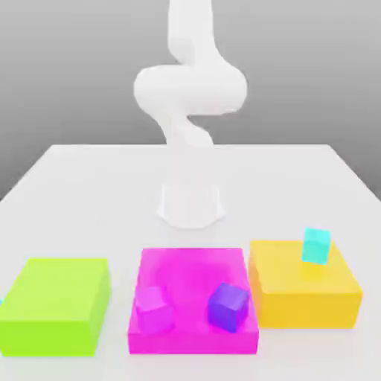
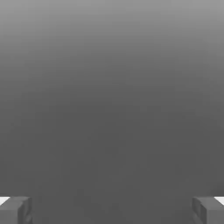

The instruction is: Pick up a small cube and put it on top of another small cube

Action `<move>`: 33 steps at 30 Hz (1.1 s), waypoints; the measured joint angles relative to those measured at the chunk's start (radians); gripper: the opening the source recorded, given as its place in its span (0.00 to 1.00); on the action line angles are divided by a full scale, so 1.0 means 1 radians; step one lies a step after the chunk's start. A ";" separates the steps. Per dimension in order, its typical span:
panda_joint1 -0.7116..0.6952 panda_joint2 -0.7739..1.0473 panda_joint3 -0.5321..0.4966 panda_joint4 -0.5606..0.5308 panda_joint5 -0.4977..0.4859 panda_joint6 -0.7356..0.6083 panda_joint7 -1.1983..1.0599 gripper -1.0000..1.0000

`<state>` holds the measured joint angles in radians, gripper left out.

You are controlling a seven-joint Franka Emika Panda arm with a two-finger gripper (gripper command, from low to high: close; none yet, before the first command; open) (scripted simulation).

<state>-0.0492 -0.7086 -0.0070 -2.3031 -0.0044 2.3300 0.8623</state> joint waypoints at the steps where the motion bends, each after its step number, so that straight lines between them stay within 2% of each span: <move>1: -0.021 0.039 -0.003 -0.001 -0.002 0.013 0.027 0.50; 17: -0.277 0.622 -0.127 -0.021 0.000 0.205 0.403 0.50; 28: -0.433 1.029 -0.199 -0.031 0.147 0.335 0.552 0.50; 32: -0.478 1.174 -0.159 -0.005 0.206 0.433 0.526 0.50; 33: -0.488 1.204 -0.148 0.001 0.215 0.455 0.520 0.00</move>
<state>-0.5374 0.4949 -0.1548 -2.3019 0.2109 2.7853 1.3820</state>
